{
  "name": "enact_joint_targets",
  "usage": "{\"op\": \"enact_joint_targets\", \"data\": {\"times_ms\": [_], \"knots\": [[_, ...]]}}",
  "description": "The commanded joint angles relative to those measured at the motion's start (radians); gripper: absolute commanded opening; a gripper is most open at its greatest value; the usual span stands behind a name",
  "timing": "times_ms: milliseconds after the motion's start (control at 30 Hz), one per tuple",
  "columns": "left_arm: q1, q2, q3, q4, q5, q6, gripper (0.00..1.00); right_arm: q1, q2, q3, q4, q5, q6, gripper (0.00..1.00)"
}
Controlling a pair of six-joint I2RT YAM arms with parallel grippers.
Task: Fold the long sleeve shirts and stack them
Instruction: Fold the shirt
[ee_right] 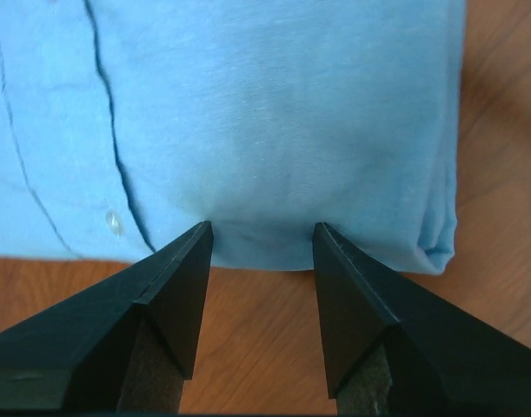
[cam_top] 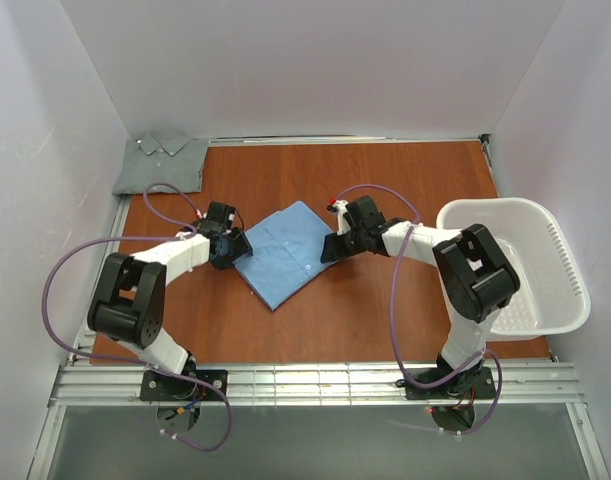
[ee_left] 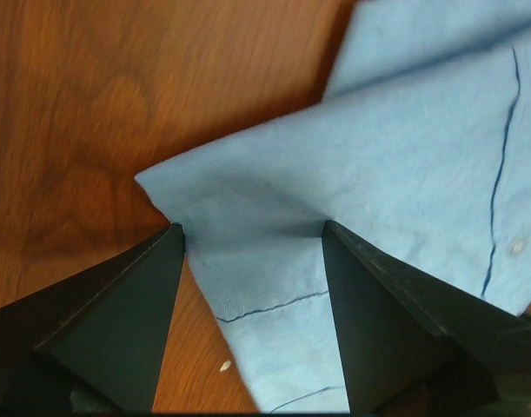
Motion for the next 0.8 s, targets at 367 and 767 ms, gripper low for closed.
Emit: {"op": "enact_joint_targets", "data": {"times_ms": [367,767], "knots": [[0.018,-0.031,0.196,-0.014,0.094,0.121,0.8,0.201,-0.283,-0.014,-0.225,0.196,-0.11,0.64],[0.28,-0.307,-0.102,-0.062,0.298,0.131,0.95,0.62,-0.11,0.213,-0.23,0.553,-0.537,0.79]]}}
